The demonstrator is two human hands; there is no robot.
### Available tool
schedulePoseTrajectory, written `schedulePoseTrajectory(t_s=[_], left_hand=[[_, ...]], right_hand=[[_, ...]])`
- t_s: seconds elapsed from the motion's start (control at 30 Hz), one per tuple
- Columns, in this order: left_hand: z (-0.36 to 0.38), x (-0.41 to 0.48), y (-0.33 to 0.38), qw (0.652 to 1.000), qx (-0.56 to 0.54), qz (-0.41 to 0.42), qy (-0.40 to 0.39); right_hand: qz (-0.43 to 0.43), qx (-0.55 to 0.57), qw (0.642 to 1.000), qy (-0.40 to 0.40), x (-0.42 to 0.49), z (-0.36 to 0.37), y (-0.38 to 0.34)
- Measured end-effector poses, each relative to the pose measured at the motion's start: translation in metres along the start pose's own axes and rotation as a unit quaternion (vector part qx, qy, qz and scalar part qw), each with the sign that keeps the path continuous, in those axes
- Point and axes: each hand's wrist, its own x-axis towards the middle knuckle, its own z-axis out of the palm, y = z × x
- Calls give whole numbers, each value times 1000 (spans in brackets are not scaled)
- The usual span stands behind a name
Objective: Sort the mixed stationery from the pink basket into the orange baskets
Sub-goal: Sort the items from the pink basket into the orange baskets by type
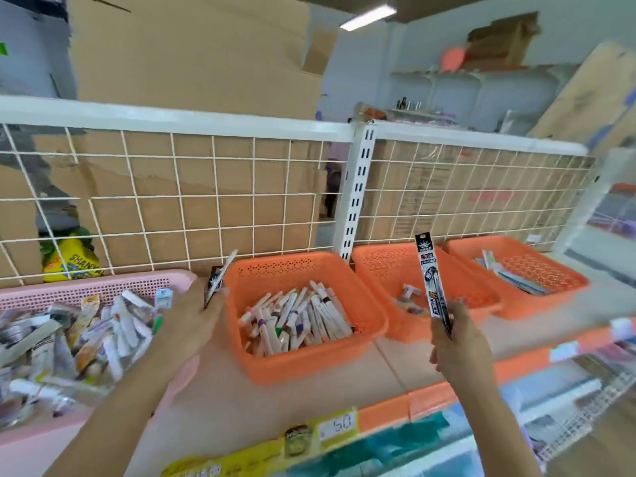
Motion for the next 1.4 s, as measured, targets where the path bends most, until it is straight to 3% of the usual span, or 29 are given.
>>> schedulePoseTrajectory(t_s=[0.2, 0.57, 0.83, 1.13, 1.4], left_hand=[[48, -35, 44, 1000, -2, -4, 2], [128, -67, 95, 997, 7, 73, -30], [183, -30, 136, 995, -9, 81, -62], [236, 28, 187, 982, -1, 152, -112], [284, 61, 213, 976, 4, 157, -153]], right_hand=[[13, -37, 999, 12, -5, -62, 64], [84, -72, 994, 19, -3, -139, 157], [106, -79, 990, 53, 24, -159, 181], [140, -100, 980, 97, 80, -162, 200], [157, -99, 978, 93, 127, -159, 224]])
